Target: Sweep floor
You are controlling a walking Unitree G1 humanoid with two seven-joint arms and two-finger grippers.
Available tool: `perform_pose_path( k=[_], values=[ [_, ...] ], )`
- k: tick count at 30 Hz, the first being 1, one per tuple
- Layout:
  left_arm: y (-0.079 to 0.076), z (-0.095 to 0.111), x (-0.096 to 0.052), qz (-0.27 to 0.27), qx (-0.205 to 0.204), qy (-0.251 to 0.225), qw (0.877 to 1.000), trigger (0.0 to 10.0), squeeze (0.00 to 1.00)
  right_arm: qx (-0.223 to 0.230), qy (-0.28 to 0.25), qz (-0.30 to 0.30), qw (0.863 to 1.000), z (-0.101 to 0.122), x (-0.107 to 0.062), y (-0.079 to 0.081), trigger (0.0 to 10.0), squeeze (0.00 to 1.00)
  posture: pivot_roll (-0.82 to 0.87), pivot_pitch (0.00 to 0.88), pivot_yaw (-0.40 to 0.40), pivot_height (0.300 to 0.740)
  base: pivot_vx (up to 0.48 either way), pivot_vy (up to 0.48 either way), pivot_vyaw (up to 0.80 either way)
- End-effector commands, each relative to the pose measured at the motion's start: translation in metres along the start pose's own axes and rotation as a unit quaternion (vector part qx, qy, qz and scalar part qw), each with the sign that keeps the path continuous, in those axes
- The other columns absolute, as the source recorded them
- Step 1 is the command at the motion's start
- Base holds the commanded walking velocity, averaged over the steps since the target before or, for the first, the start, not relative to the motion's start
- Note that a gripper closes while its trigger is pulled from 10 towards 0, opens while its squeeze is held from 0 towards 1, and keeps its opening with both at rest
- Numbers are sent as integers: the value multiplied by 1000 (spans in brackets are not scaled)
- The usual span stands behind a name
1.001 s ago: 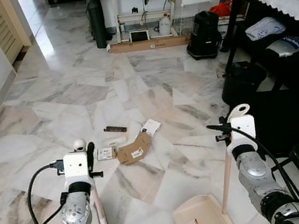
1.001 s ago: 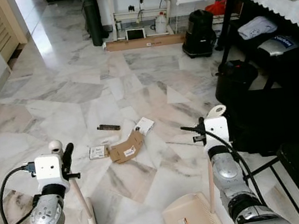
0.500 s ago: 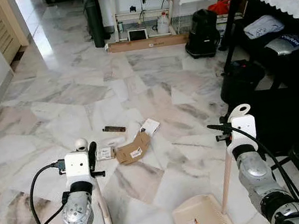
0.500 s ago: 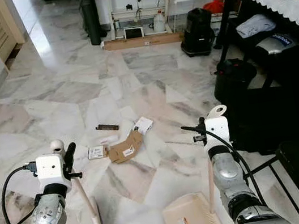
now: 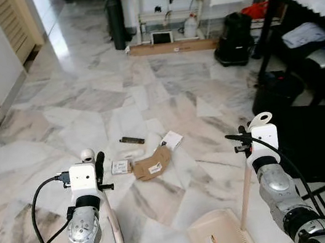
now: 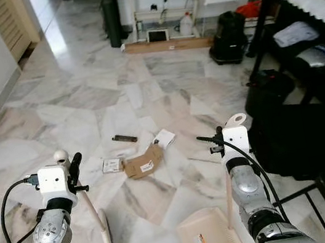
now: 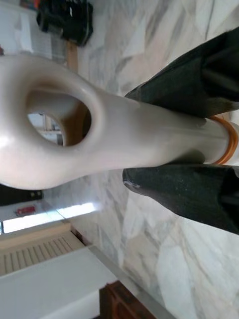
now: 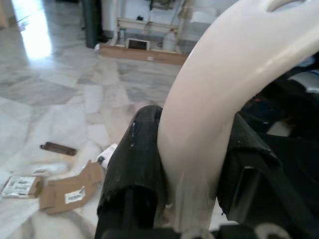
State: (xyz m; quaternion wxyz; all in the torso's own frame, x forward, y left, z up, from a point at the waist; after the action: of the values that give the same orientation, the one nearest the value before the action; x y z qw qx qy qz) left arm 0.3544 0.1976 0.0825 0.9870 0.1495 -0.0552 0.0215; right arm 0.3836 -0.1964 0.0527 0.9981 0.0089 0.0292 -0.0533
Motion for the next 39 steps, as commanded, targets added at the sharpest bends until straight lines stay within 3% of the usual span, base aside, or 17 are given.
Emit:
perform_pose_path(
  k=[1,16,21,39],
  values=[
    [-1,17,8,-1,3,-30,1000,10000,0,1,-16,-8,1000,10,4,-6,10000,0,41,0,-70,740,334,0,0],
    [0,19,8,2,4,-33,999,10000,0,-9,-16,-3,1000,10,4,-6,10000,0,37,0,-71,740,336,0,0],
    [0,20,9,4,4,-36,999,10000,0,-14,-21,8,1000,12,4,-1,10000,0,37,0,-72,740,337,0,668],
    [3,30,12,8,6,-51,999,10000,0,1,-22,0,1000,13,4,-3,10000,0,41,0,-70,740,336,0,111]
  ],
)
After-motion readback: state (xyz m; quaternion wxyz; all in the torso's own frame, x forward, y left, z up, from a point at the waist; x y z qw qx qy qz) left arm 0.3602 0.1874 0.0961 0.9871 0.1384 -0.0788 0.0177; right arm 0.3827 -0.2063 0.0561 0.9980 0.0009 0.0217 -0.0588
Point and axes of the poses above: a point about 5 cm out from each wrist's last joint towards the gripper, its own x axis pointing out of the wrist towards the gripper, its own z axis along the axis of the wrist's last joint, y = z × x, the point moved 6 cm from there along x, pointing out of the wrist towards the gripper, and after that the axes turned 8 degrees about x, right-handed, at the moved point
